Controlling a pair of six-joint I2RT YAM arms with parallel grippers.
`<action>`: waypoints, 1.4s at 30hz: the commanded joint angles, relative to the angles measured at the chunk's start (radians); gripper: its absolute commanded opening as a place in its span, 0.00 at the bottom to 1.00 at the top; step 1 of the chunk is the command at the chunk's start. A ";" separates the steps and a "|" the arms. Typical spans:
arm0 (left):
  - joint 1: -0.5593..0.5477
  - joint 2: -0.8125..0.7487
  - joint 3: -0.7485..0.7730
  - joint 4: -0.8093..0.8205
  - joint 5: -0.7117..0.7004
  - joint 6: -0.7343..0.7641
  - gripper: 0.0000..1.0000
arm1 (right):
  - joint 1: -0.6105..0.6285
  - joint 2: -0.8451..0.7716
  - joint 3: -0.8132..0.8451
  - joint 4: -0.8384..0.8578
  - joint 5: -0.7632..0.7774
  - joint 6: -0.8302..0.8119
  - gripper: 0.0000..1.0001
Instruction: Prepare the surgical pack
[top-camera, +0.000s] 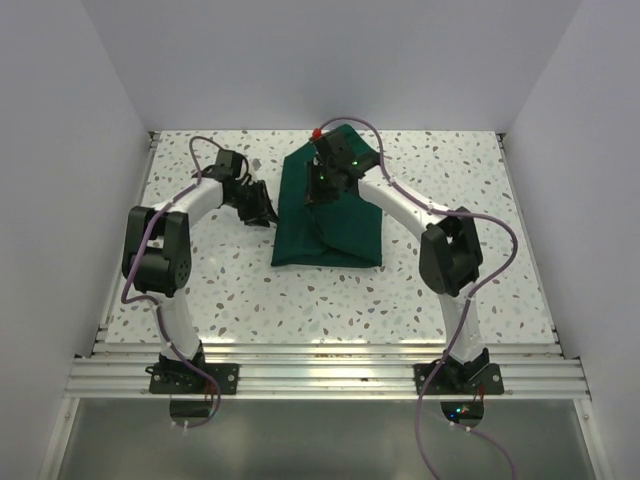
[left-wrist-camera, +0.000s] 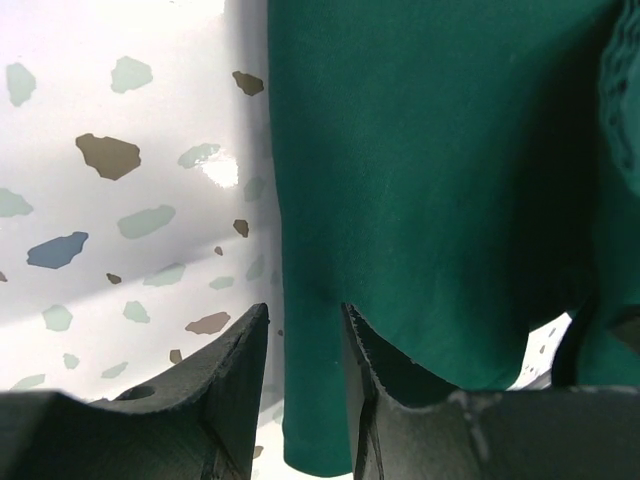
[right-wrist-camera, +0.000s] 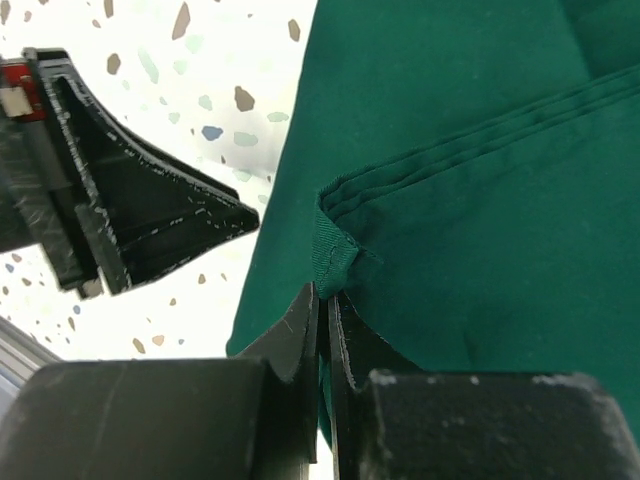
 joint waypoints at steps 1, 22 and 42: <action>-0.011 -0.004 0.003 0.040 0.027 -0.016 0.38 | 0.030 0.042 0.086 0.046 -0.021 0.034 0.00; -0.037 0.018 0.004 0.059 0.029 -0.028 0.38 | 0.093 0.107 0.045 0.081 -0.049 0.035 0.00; 0.029 -0.074 0.172 -0.115 -0.047 0.063 0.44 | 0.060 0.104 0.071 0.011 -0.322 -0.029 0.47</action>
